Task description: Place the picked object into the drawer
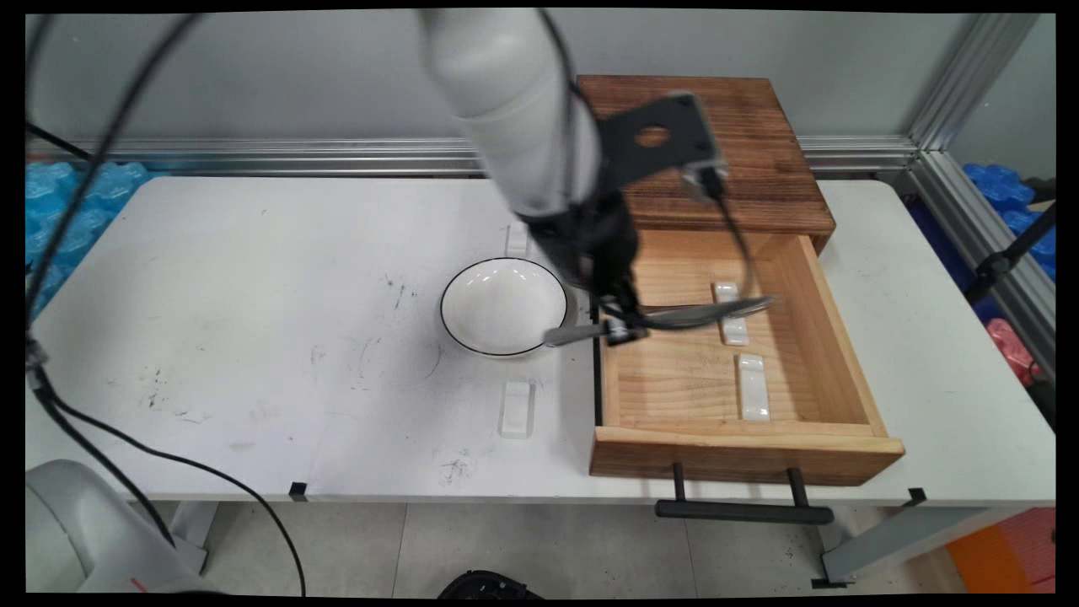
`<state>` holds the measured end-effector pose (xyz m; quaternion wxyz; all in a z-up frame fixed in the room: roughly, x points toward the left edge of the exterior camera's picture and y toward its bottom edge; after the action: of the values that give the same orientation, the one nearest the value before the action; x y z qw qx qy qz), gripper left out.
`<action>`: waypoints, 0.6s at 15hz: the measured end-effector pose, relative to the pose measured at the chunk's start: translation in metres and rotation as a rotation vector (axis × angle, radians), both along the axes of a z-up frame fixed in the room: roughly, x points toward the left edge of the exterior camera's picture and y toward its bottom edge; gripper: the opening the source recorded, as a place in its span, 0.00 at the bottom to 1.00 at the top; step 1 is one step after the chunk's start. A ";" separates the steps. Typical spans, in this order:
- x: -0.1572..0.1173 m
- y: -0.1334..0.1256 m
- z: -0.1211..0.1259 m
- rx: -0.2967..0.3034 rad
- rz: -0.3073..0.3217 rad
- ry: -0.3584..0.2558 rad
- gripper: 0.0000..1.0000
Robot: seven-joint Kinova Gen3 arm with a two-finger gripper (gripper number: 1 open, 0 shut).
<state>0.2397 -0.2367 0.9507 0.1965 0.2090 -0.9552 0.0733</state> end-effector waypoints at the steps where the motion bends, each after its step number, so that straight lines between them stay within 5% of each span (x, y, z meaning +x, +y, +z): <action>1: -0.015 -0.006 -0.007 -0.004 -0.004 -0.010 0.00; 9: -0.092 -0.043 -0.064 -0.022 -0.034 -0.091 0.00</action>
<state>0.1474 -0.2794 0.8865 0.1565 0.1867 -0.9657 0.0898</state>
